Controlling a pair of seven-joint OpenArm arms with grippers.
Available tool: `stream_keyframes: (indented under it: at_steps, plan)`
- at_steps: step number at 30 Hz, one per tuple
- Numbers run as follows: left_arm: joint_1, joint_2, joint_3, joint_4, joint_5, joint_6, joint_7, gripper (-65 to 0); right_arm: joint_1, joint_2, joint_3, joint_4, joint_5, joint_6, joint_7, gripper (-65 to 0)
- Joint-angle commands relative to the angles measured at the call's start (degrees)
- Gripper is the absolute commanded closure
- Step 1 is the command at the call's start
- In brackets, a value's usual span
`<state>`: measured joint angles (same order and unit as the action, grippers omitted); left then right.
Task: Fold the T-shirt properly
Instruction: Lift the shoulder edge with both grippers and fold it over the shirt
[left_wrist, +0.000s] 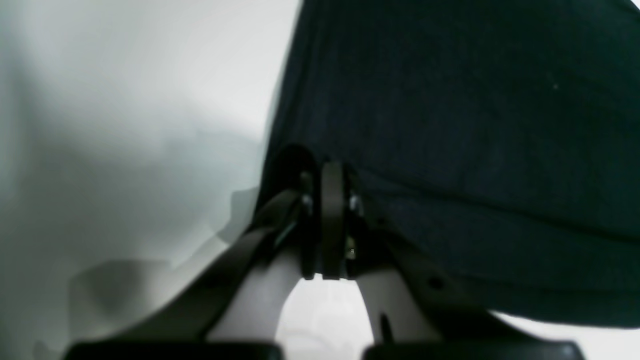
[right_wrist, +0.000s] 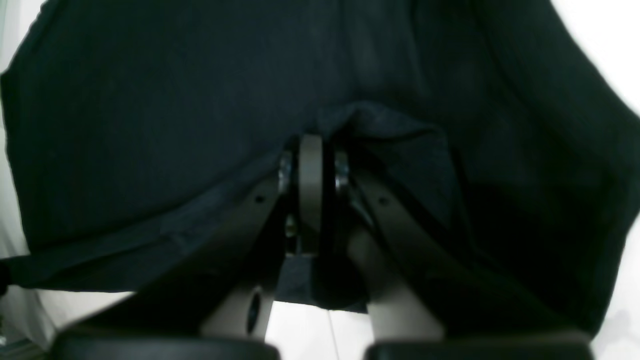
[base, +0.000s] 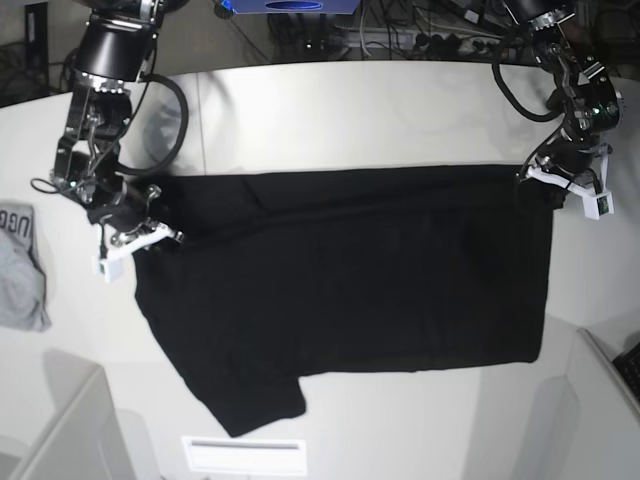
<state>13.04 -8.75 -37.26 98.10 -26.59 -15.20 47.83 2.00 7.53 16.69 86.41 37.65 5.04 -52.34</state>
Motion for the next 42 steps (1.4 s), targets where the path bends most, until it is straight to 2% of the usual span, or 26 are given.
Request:
stream_keyframes:
  at_steps: [1,5,11,18,33,36,37,38,42]
  plan:
    - [-0.33,-0.70,-0.15,0.93,-0.44,-0.14,-1.20,0.0,1.65,0.60,-1.26,0.14,0.81,0.19,0.95,0.0]
    - [-0.33,-0.70,-0.24,0.93,-0.44,-0.14,-1.28,0.0,3.32,2.54,-5.83,-2.32,0.90,0.10,1.39,0.0]
    - [-1.57,-0.70,-0.50,0.84,-0.36,-0.05,-1.11,0.0,4.99,2.80,-6.01,-2.94,0.90,0.10,1.39,0.0]
    - [-3.59,-0.43,-0.24,0.49,6.33,-0.05,-1.11,0.0,6.04,2.80,-6.45,-3.11,0.90,0.10,1.39,0.0]
    - [-4.11,-0.43,-0.50,0.49,6.33,-0.05,-1.11,0.0,6.84,2.80,-6.27,-4.96,0.90,0.10,1.04,0.0]
    - [-4.11,-0.43,-0.59,0.49,6.33,-0.05,-1.28,0.0,6.84,2.80,-5.83,-4.70,0.99,0.10,1.30,-15.6]
    - [-4.11,-0.43,-0.59,0.49,6.33,-0.05,-1.28,-3.3,6.75,2.71,-5.74,-4.61,1.08,0.10,1.39,-20.3]
    - [-4.11,-0.43,-0.59,0.49,6.33,-0.05,-1.28,-9.5,6.75,2.71,-5.57,-4.52,1.08,0.10,1.48,-22.2]
    - [-6.05,-0.43,-0.59,0.49,6.24,-0.05,-1.46,-34.4,6.40,2.36,-1.44,-4.08,1.08,0.10,2.89,-20.1]
